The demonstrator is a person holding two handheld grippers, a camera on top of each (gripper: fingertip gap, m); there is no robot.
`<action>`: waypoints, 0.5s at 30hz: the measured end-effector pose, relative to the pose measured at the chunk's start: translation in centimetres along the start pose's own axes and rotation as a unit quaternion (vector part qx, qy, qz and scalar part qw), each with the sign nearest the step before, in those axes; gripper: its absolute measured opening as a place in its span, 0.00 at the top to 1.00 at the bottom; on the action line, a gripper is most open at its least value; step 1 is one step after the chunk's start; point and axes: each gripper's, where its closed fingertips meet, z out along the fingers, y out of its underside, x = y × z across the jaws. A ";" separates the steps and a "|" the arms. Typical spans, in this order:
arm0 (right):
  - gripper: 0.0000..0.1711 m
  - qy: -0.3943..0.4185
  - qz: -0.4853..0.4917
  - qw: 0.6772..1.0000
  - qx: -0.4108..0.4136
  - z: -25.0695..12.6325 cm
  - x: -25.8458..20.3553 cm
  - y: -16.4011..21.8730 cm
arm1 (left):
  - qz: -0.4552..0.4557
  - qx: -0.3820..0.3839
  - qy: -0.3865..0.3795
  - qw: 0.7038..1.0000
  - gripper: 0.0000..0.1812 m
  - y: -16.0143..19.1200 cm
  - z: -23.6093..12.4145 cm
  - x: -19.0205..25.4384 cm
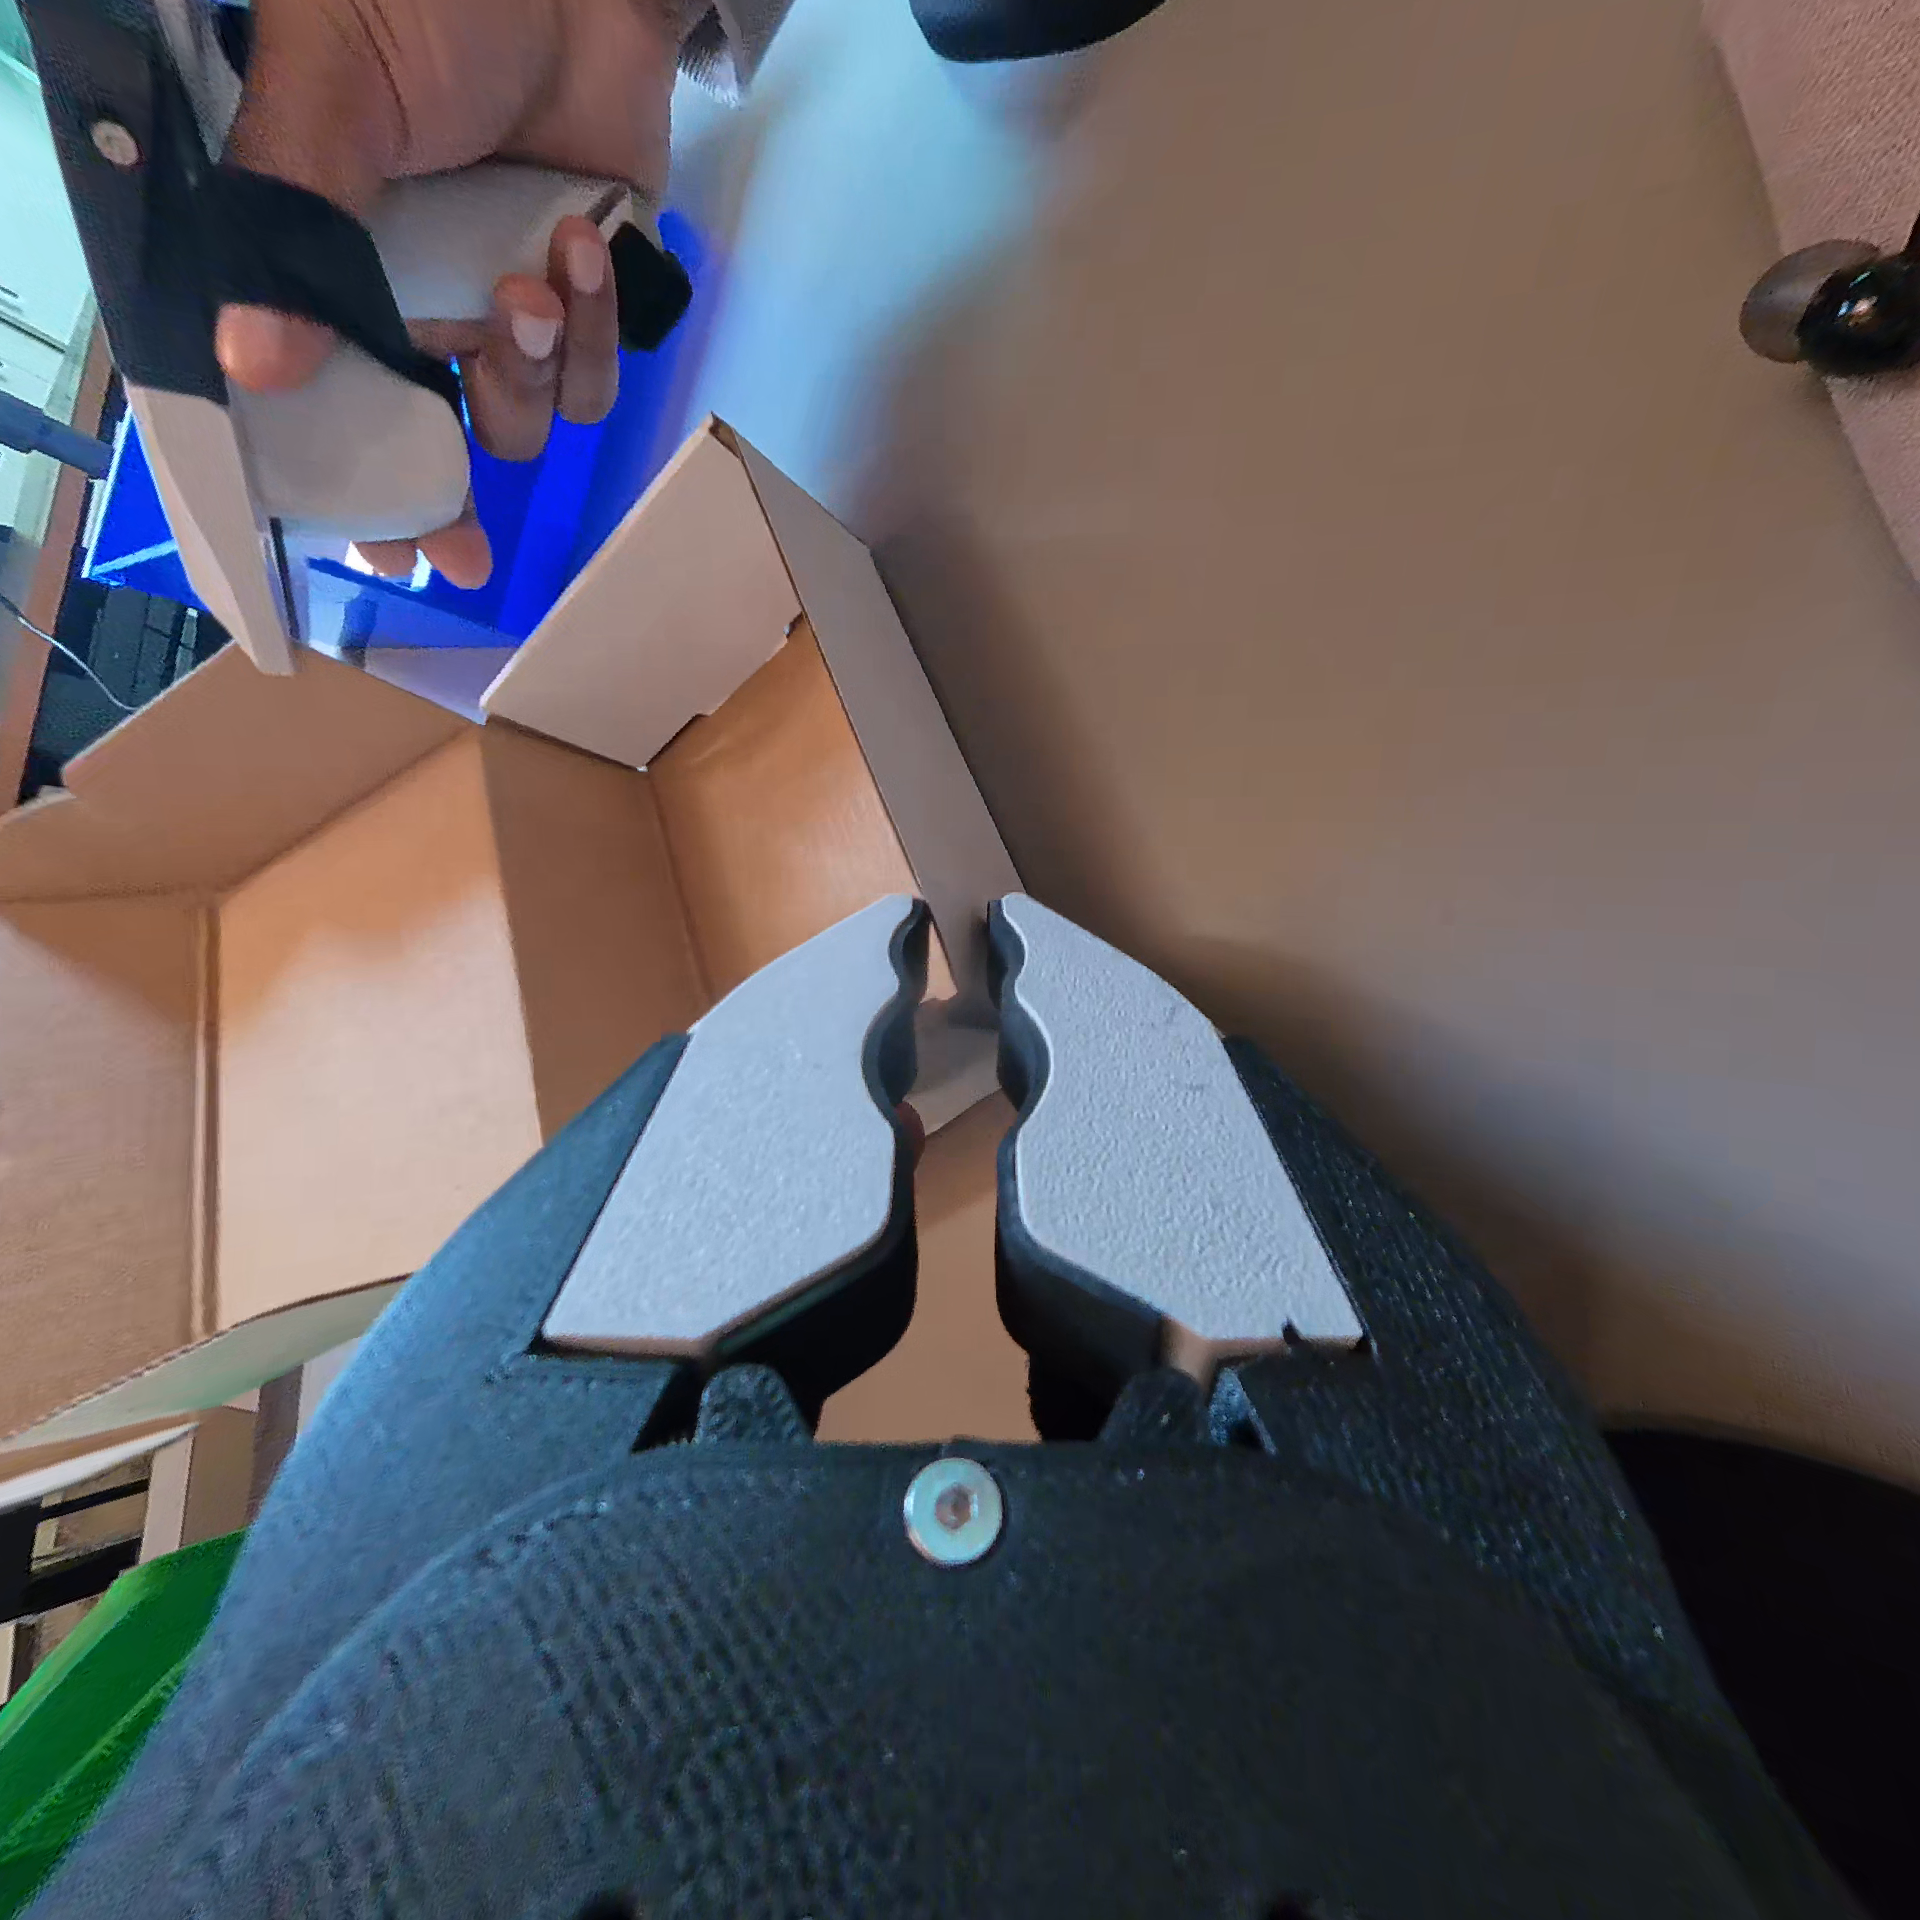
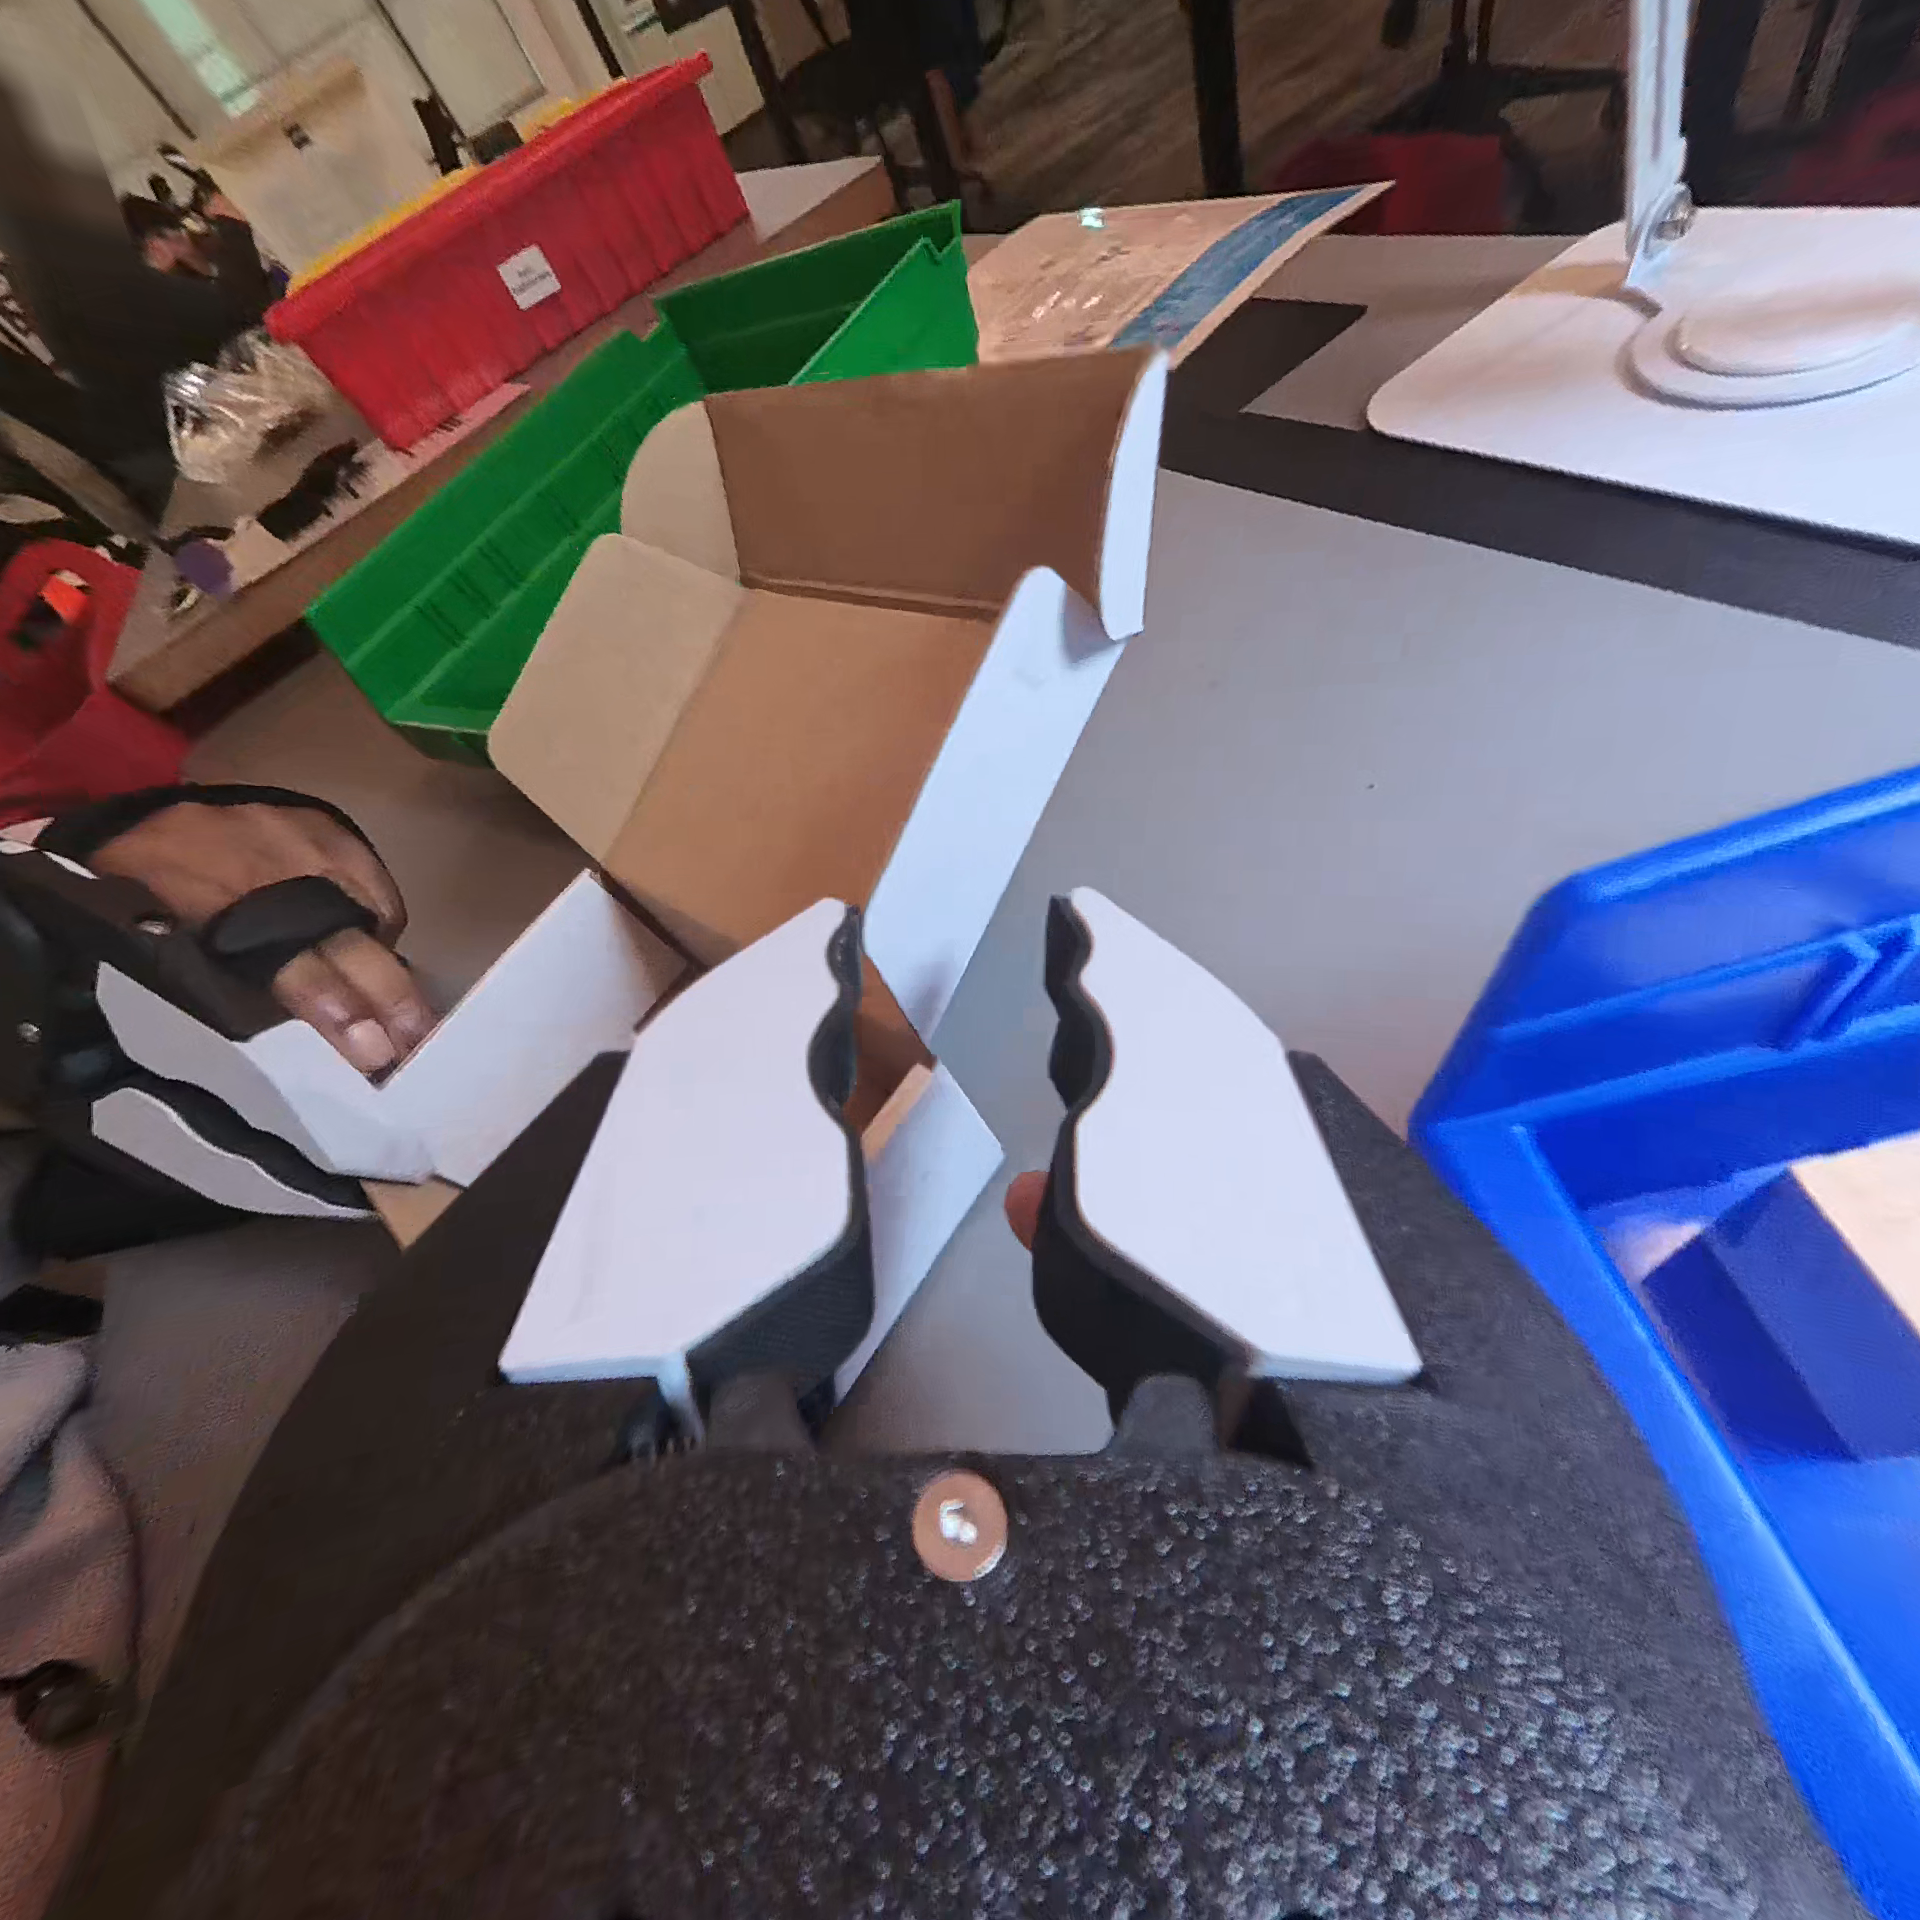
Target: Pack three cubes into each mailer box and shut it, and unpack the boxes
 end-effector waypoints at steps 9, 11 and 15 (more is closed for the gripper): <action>0.97 0.065 -0.207 0.976 0.031 -1.0 -2.1 0.4 | -0.035 0.026 0.006 0.999 0.92 -0.1 -0.6 -0.2; 0.97 0.074 -0.265 0.960 0.042 -1.6 -2.7 0.7 | -0.086 0.067 0.036 0.993 0.86 -1.0 -1.2 -0.1; 0.97 0.096 -0.364 0.924 0.065 -3.2 -3.8 1.6 | -0.254 0.223 0.095 0.936 0.82 -3.8 -5.3 -2.4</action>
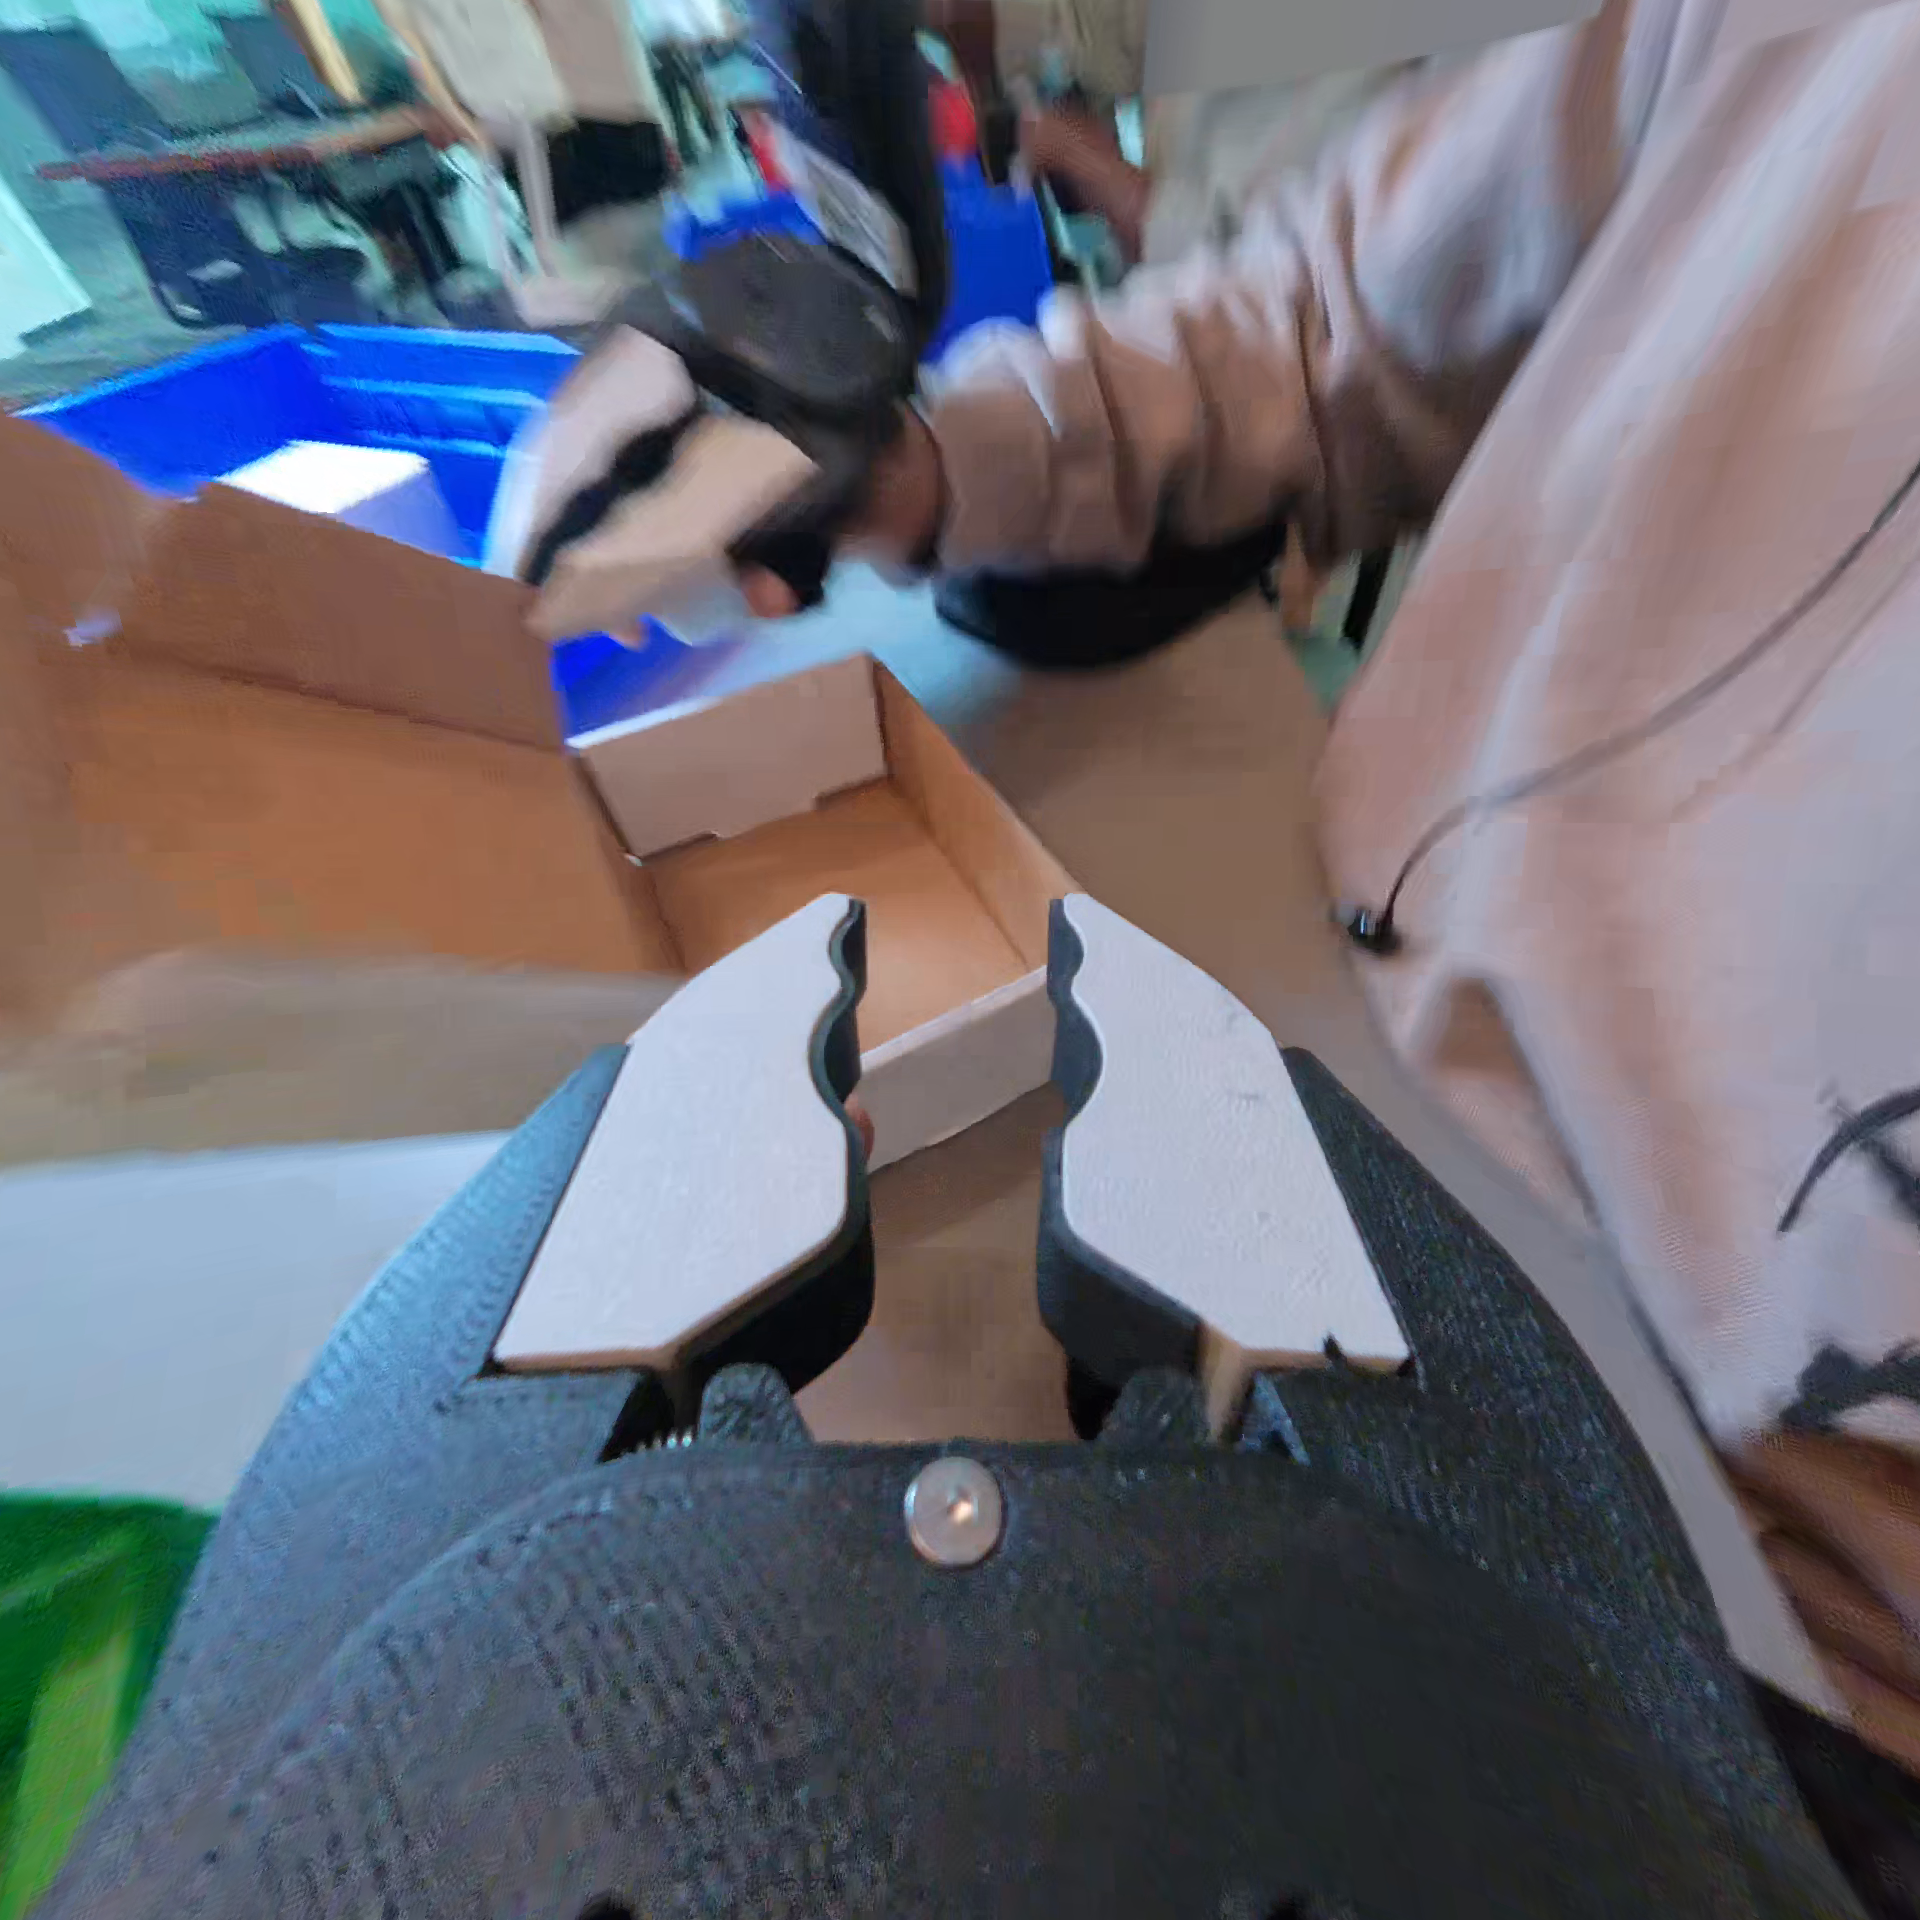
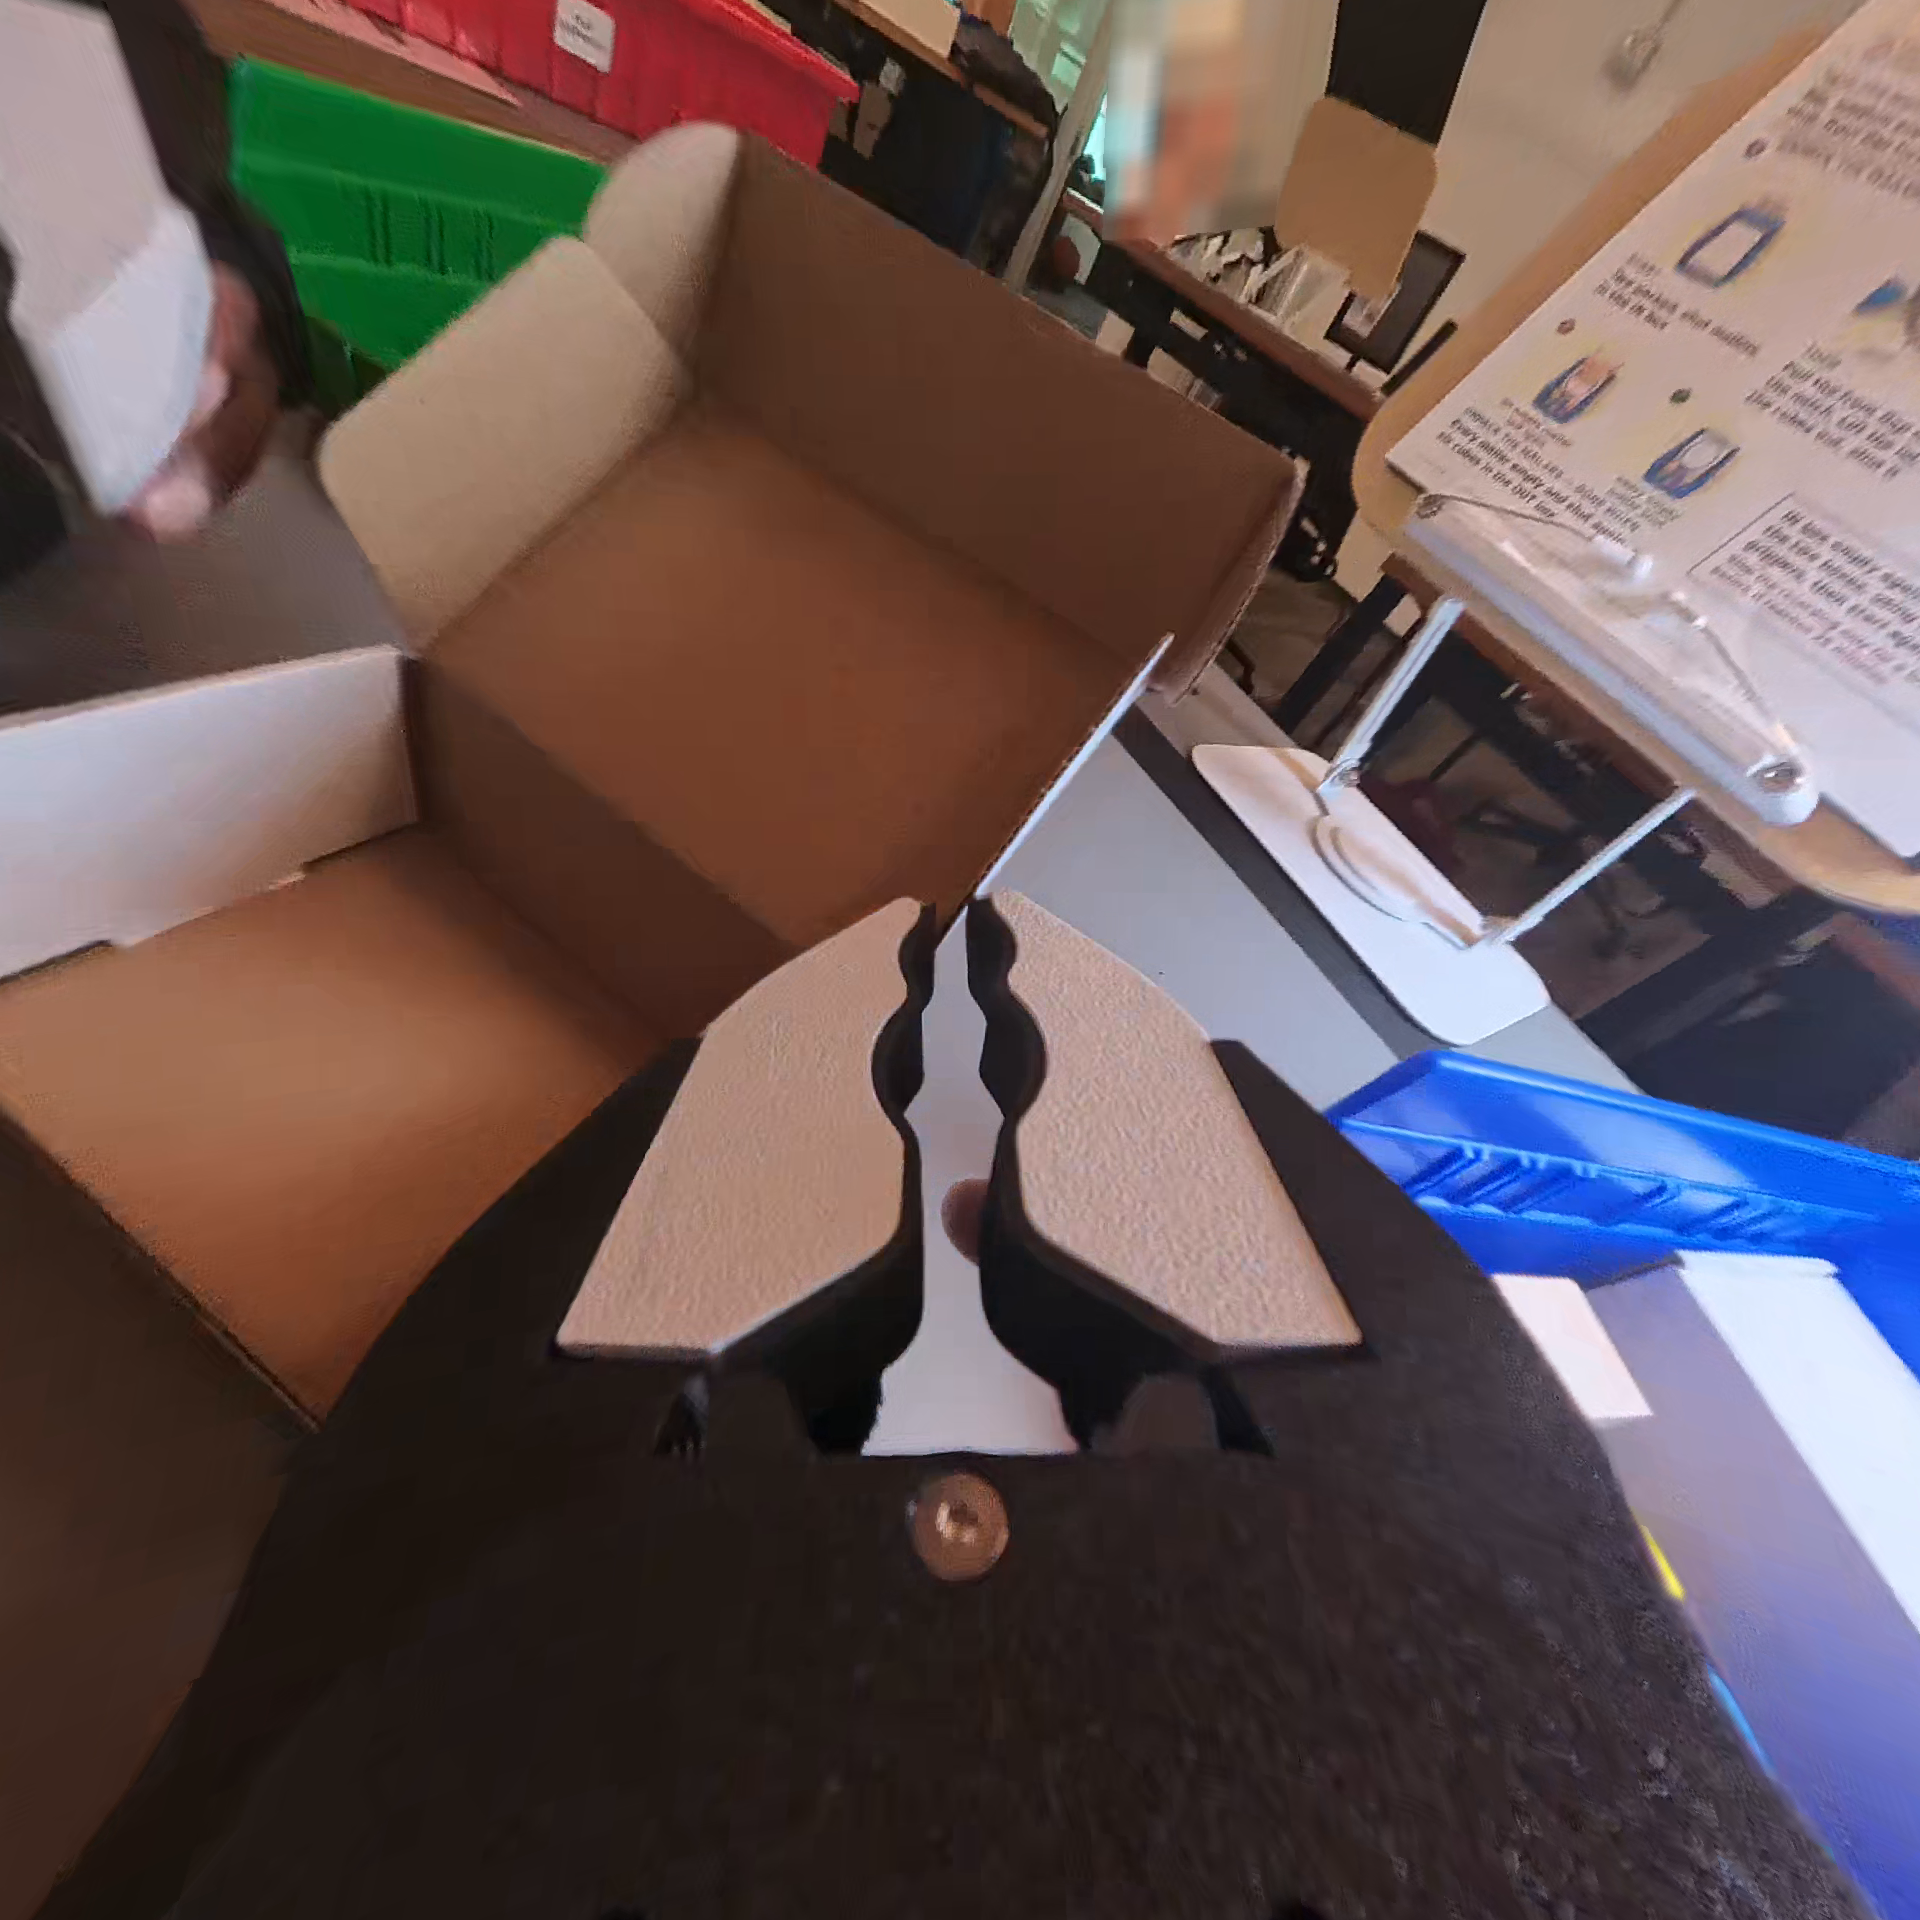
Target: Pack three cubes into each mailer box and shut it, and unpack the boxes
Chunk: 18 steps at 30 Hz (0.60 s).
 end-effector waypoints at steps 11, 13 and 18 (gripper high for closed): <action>0.98 0.101 -0.031 0.994 -0.034 -2.9 0.5 0.9 | -0.295 0.069 -0.070 0.950 0.59 -0.2 0.5 -4.4; 0.98 0.115 -0.026 0.992 -0.041 -2.9 0.7 0.7 | -0.338 0.111 -0.093 0.930 0.57 -1.2 1.2 -5.5; 0.98 0.140 -0.057 0.988 -0.029 -3.2 0.7 0.0 | -0.310 0.099 -0.168 0.931 0.67 -0.9 1.4 -7.8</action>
